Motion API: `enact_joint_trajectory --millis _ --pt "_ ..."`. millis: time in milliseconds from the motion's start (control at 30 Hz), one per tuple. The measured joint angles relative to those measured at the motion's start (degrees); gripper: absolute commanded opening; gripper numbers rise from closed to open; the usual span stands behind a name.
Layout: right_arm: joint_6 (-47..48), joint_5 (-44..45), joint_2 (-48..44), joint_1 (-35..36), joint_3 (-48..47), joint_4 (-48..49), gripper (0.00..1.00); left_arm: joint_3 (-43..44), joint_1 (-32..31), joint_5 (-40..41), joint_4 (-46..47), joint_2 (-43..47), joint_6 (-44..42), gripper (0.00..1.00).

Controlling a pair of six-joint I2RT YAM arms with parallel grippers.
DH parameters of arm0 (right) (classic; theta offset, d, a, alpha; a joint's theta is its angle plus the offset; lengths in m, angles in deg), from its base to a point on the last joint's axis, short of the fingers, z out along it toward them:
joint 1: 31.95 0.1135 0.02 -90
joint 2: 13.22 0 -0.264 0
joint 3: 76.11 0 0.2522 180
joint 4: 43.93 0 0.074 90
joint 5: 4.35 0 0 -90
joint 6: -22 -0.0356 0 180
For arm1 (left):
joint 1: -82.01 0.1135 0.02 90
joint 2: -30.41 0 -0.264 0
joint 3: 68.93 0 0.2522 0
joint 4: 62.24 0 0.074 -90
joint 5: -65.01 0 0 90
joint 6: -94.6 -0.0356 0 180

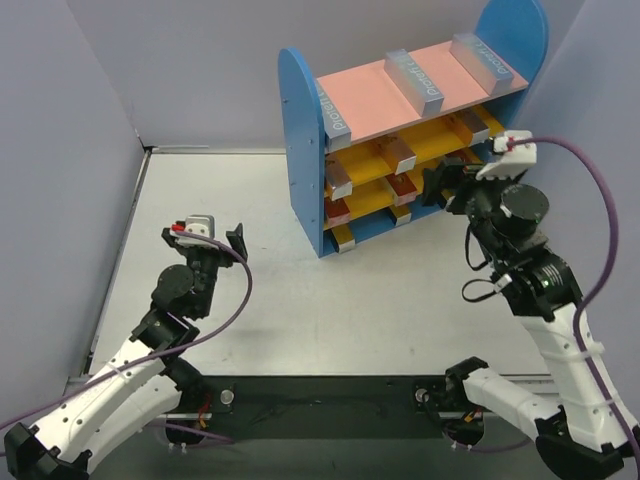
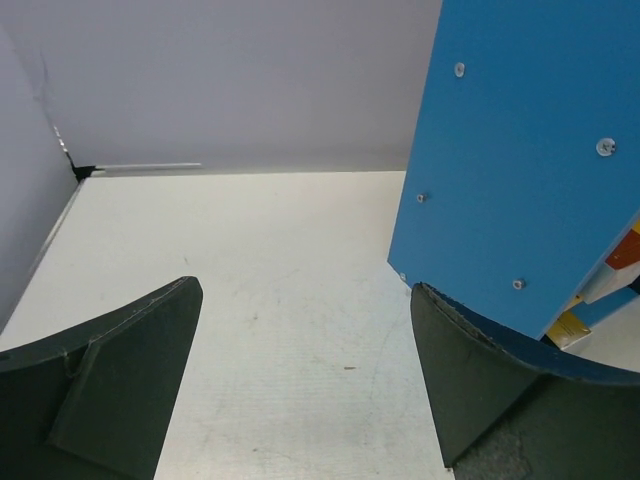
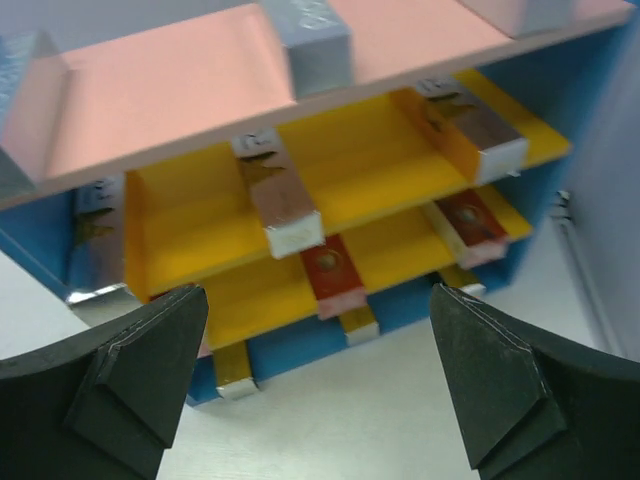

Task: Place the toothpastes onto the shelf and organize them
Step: Reset both arms

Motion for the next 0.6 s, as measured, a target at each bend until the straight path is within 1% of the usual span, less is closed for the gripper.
enact_joint_trajectory --millis 133,200,300,467,600 --pt "1.9 7.67 -10.62 -1.09 7.56 -1.9 1.0 3.02 0.0 2.14 -6.01 3.43 -2.12 0.97" --pt "2.05 12.22 -17.53 -1.29 12.87 -3.67 1.0 3.58 0.0 3.43 -8.68 5.25 -3.15 0.97" --pt "1.86 16.81 -28.5 -1.31 19.34 -7.23 1.0 4.09 0.0 5.95 -12.68 8.2 -4.48 0.97" --pt "-0.13 21.44 -45.29 -1.33 26.01 -14.1 1.0 4.37 0.0 11.02 -17.07 13.29 -6.29 0.97" --pt "-1.51 22.56 -51.87 -1.33 27.58 -18.99 1.0 4.35 0.0 15.04 -18.45 17.46 -6.43 0.97"
